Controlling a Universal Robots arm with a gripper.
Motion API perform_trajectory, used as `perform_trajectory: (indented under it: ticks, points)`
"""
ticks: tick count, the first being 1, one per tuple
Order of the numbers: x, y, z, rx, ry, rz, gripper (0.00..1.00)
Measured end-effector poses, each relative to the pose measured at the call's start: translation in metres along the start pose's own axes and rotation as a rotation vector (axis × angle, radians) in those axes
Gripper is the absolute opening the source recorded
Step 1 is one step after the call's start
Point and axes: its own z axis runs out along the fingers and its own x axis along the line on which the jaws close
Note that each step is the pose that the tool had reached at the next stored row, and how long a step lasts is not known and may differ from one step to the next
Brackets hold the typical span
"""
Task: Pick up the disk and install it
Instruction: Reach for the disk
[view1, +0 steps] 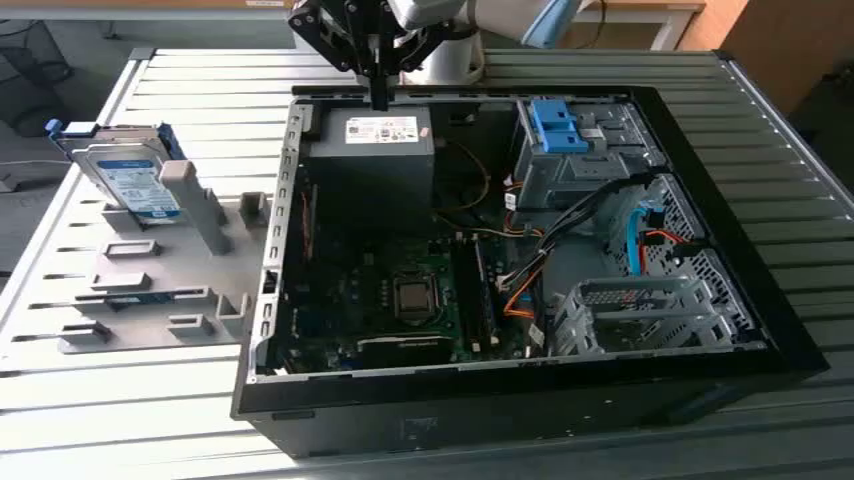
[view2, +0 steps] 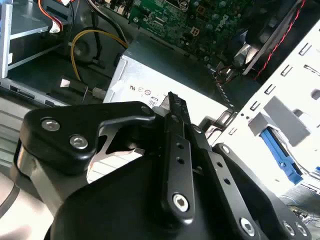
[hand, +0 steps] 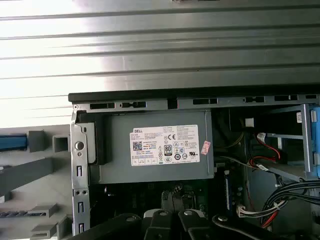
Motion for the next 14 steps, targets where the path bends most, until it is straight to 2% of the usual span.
perform_trajectory:
  ticks: [14]
  points:
    - [0.0024, -0.0002, 0.0, 0.0, 0.0, 0.0, 0.11]
